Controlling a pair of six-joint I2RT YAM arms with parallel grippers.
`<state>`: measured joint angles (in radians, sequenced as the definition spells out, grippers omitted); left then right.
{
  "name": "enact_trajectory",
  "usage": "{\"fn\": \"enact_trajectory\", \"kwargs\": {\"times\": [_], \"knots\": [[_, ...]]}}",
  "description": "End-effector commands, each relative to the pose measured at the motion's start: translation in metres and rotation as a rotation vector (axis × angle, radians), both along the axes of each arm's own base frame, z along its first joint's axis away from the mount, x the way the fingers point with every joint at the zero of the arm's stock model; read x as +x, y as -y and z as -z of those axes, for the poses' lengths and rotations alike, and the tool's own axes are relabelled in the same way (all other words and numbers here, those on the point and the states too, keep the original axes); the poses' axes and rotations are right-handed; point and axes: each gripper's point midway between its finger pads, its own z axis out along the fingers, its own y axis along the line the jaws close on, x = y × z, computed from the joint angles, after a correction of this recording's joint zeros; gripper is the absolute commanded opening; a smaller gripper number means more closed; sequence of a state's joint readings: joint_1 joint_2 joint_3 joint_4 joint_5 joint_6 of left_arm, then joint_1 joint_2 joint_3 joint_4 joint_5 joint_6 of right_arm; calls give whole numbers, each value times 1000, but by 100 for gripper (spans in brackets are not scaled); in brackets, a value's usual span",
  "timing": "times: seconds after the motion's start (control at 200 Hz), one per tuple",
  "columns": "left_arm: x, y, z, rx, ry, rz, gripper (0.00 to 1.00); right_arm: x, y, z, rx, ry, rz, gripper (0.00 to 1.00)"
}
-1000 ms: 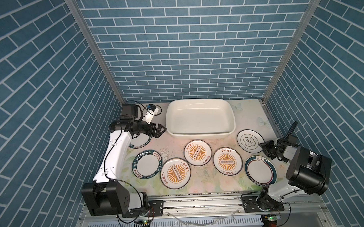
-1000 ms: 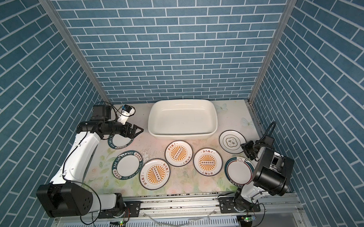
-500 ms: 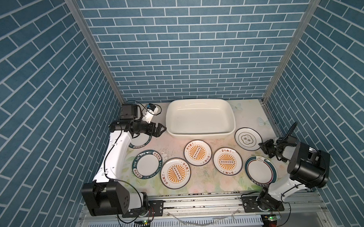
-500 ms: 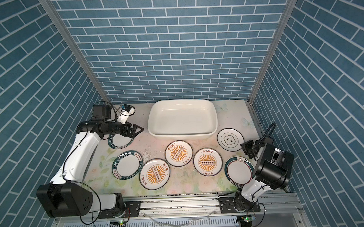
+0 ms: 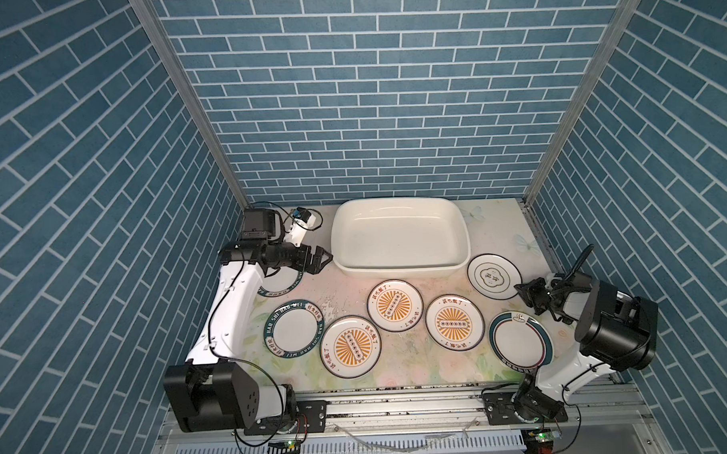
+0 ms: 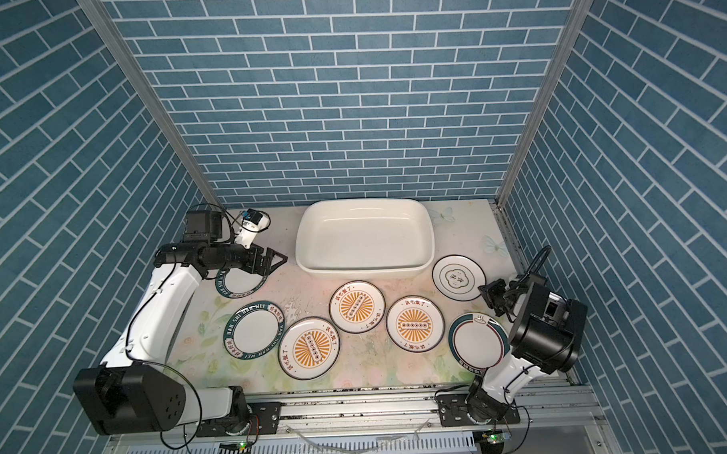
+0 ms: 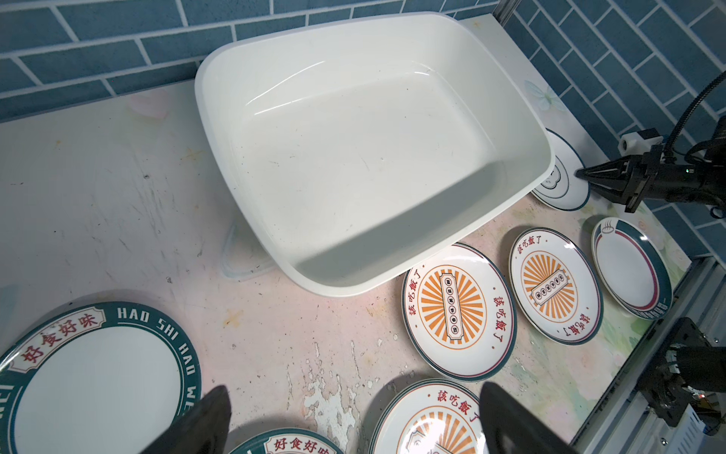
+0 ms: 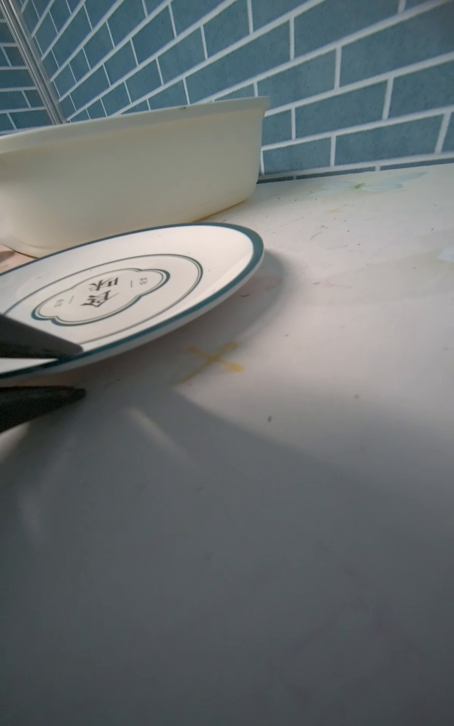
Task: Place the plates into the plastic bin on the countertop
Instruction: 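Grip the clover-emblem plate's rim with the right gripper and tilt it upright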
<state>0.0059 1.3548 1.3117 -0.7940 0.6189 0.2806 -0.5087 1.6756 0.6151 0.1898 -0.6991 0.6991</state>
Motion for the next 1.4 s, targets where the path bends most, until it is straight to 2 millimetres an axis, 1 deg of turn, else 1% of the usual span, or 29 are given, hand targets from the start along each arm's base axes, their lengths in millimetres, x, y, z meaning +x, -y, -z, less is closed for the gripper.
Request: {"fn": "enact_trajectory", "kwargs": {"times": [0.0, 0.035, 0.075, 0.165, 0.38, 0.525, 0.655, 0.81, 0.905, 1.04, 1.135, 1.395], "knots": [[-4, 4, -1, -16, -1, 7, 99, -16, -6, 23, 23, -83, 9, 11], [-4, 5, -2, -18, 0, 7, 100, -16, -6, 22, 25, -81, 7, 9], [-5, 5, -3, -19, 1, 6, 100, -15, -6, 21, 28, -75, 3, 5], [-5, 5, -5, -22, 4, 5, 100, -13, -7, 18, 30, -60, -3, 1], [-7, 5, -12, -30, 16, 0, 100, -11, -7, 4, 18, -26, -7, 0], [-8, 6, -17, -37, 24, 0, 100, -7, -5, -18, 0, 9, -8, 0], [-8, 6, -21, -41, 32, -5, 100, -3, 0, -45, -38, 37, 7, 0], [-8, 7, -25, -54, 38, -9, 100, -4, 6, -74, -100, 70, 19, 0], [-8, 6, -25, -56, 41, -18, 100, -7, 10, -87, -146, 77, 32, 0], [-8, 6, -28, -56, 48, -24, 100, -14, 15, -103, -204, 73, 49, 0], [-8, 6, -31, -56, 55, -25, 100, -17, 13, -112, -218, 79, 40, 0], [-5, 7, -36, -69, 68, -23, 100, -25, 15, -129, -264, 77, 43, 0]]}}
